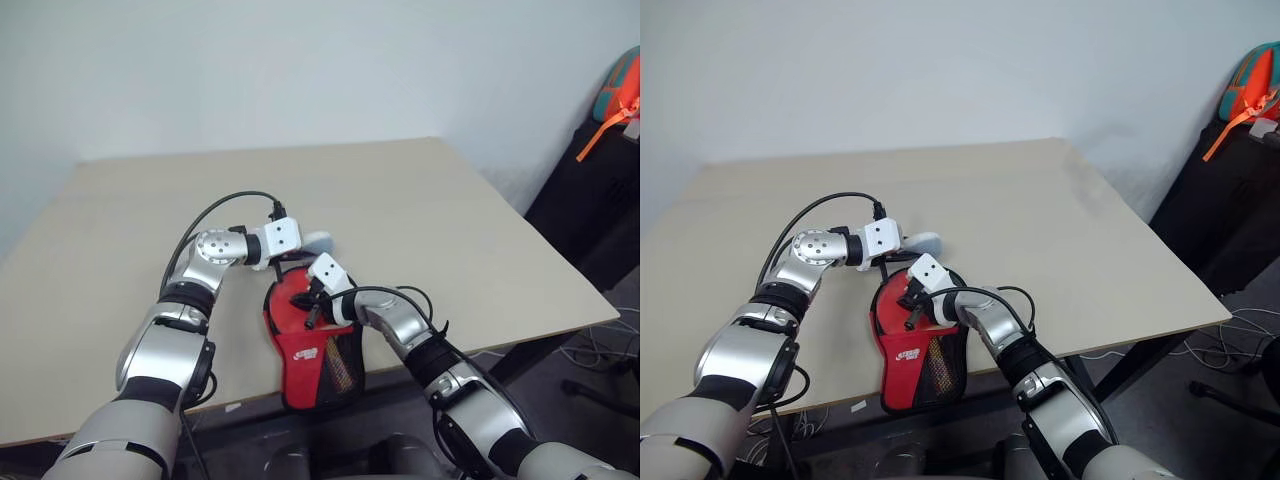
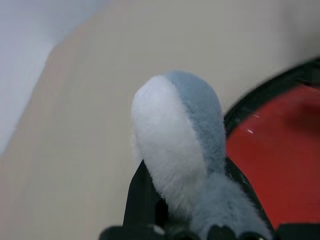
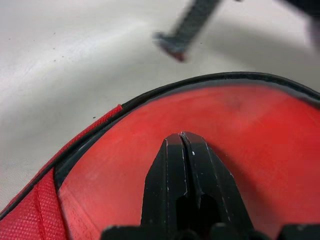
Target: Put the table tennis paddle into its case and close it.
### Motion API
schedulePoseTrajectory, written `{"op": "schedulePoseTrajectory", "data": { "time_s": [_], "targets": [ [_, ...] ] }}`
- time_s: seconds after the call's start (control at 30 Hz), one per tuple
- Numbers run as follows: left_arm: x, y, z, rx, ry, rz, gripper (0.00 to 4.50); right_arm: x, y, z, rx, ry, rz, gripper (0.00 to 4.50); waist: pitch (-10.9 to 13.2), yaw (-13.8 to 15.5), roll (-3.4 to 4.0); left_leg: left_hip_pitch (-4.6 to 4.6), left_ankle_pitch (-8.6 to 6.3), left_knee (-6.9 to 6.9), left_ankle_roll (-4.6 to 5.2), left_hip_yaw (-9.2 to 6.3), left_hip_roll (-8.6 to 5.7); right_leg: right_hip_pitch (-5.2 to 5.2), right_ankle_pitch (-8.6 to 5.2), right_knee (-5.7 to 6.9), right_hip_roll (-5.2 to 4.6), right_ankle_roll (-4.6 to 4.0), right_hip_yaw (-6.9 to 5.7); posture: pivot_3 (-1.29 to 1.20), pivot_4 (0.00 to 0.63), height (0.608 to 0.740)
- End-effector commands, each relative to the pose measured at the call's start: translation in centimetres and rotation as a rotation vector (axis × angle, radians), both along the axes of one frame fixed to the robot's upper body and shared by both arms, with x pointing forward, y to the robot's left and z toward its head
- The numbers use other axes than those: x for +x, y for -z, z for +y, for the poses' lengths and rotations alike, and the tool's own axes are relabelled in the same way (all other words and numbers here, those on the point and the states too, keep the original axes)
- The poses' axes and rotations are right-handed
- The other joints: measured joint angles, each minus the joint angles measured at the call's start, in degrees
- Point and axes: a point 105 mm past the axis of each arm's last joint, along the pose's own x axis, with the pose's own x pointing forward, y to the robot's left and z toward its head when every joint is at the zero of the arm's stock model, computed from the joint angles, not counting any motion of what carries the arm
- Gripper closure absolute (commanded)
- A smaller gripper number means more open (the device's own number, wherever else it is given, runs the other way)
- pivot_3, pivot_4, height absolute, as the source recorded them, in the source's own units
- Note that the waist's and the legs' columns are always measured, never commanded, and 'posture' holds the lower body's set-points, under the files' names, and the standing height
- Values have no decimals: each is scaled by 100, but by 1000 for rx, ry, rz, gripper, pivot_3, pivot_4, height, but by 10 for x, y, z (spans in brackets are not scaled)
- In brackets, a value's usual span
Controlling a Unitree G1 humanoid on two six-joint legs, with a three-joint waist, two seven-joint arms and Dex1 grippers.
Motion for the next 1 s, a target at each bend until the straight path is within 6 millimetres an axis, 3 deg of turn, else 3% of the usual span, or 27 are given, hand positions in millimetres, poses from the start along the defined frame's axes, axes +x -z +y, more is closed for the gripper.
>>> {"op": "schedulePoseTrajectory", "data": {
  "time_s": [0.03,0.27,0.3,0.63,0.93,1.0],
  "targets": [
    [-17,-12,-17,63,222,-112,4208,-12,39,-10,-111,7,116,4500,0,0,1,0,0,1,1,-1,-1,0,0,0,0,0,0,0,0,706],
    [-24,-6,-18,93,288,-93,4208,-12,38,-9,-106,5,116,4500,-1,0,3,-1,6,1,25,0,0,0,-2,0,-1,1,1,0,0,706],
    [-23,-5,-17,94,275,-80,3544,-12,38,-9,-106,5,116,4500,-2,1,3,-1,6,2,26,0,0,0,-2,0,-1,2,1,0,0,706],
    [-21,-25,0,84,247,-58,79,-12,38,-8,-112,-4,115,4500,-4,-3,7,-1,5,4,29,0,4,0,-3,1,1,4,2,0,0,706],
    [-32,-68,40,106,220,-95,34,-12,39,-9,-117,-13,115,4500,-9,-3,15,0,4,6,29,1,44,0,-4,1,2,3,4,0,0,706],
    [-39,-79,63,68,139,-61,34,-12,37,-10,-117,-18,110,4500,-14,-4,25,1,3,6,31,1,44,1,-4,1,2,3,6,0,0,706]
  ]
}}
